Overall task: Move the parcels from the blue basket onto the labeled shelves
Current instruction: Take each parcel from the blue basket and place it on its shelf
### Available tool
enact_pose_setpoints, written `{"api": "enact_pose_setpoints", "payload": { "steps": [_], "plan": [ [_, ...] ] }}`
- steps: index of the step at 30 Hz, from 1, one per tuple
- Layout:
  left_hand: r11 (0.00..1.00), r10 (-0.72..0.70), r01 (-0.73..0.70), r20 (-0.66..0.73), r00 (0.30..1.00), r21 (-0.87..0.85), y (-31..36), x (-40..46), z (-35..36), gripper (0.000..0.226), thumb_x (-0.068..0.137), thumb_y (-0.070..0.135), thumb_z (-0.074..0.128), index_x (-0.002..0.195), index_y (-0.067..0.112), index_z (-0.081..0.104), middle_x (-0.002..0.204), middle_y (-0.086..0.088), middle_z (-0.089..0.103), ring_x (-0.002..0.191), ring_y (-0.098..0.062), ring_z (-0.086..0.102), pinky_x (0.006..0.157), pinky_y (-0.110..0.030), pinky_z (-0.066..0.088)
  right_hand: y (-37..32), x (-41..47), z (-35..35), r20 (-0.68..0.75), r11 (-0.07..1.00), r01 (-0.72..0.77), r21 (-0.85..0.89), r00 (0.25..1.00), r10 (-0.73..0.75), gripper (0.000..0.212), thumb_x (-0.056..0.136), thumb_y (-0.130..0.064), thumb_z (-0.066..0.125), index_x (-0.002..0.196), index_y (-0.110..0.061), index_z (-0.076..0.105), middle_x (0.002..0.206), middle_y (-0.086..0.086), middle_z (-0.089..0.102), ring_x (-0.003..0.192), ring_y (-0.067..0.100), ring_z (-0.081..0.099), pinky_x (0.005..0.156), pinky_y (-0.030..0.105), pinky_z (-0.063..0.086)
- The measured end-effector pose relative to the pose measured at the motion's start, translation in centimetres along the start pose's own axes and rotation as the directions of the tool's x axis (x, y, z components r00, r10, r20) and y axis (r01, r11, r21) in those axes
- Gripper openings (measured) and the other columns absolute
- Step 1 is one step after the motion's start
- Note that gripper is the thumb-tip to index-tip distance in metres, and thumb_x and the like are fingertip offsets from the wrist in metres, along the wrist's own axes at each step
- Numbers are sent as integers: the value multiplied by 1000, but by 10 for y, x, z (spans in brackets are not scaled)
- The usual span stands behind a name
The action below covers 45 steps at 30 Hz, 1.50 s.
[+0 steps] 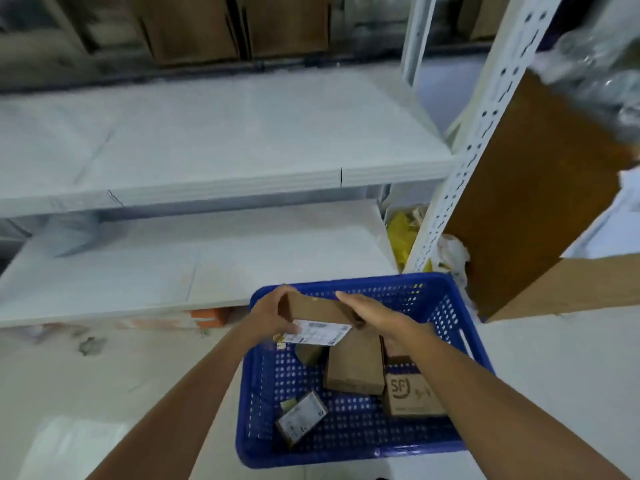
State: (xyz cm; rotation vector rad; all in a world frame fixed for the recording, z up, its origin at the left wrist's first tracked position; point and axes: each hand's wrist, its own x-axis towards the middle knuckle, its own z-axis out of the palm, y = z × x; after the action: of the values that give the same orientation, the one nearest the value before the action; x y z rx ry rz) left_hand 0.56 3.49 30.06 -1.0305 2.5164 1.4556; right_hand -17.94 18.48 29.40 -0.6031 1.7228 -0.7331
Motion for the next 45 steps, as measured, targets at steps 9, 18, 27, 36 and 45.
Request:
{"api": "enact_pose_setpoints", "payload": {
  "steps": [9, 18, 27, 36, 45],
  "plan": [
    [938, 72, -37, 89, 993, -344, 271, -117, -192, 60, 64, 2, 84, 114, 21, 59, 114, -6, 66, 109, -20, 62, 82, -27, 53, -198, -229, -96, -85, 906, 165, 391, 986, -143, 63, 72, -45, 80, 125, -23, 57, 117, 4, 69, 109, 22, 64, 97, 40, 50],
    [817, 168, -178, -69, 983, -549, 484, -169, -334, 46, 86, 23, 69, 127, 6, 54, 122, -14, 66, 104, -23, 67, 82, -36, 55, -419, -383, -177, -184, 815, 463, 348, 886, -425, 25, 91, -25, 65, 111, -10, 66, 110, 11, 71, 101, 23, 67, 89, 36, 54],
    [742, 10, -109, -152, 988, -662, 576, -213, -406, 34, 79, 56, 62, 89, 24, 60, 88, -6, 63, 78, -23, 62, 58, -28, 48, -525, -480, -189, -173, 726, 637, 260, 770, -614, 29, 83, -45, 69, 102, -23, 63, 96, 8, 70, 89, 22, 71, 65, 28, 60],
    [746, 62, -112, -99, 993, -657, 609, -231, -422, 53, 85, 55, 52, 118, 14, 49, 114, -18, 64, 85, -37, 70, 54, -27, 51, -541, -489, -201, -210, 693, 637, 338, 769, -604, 35, 77, -47, 75, 99, -21, 66, 89, 10, 75, 92, 31, 71, 75, 36, 62],
    [728, 103, -154, -115, 988, -668, 616, -220, -416, 31, 84, 38, 62, 102, 15, 50, 111, -20, 62, 84, -37, 70, 51, -25, 53, -542, -483, -213, -213, 686, 633, 360, 771, -600, 36, 81, -51, 70, 101, -23, 60, 109, 16, 67, 92, 35, 70, 67, 30, 60]
  ]
}}
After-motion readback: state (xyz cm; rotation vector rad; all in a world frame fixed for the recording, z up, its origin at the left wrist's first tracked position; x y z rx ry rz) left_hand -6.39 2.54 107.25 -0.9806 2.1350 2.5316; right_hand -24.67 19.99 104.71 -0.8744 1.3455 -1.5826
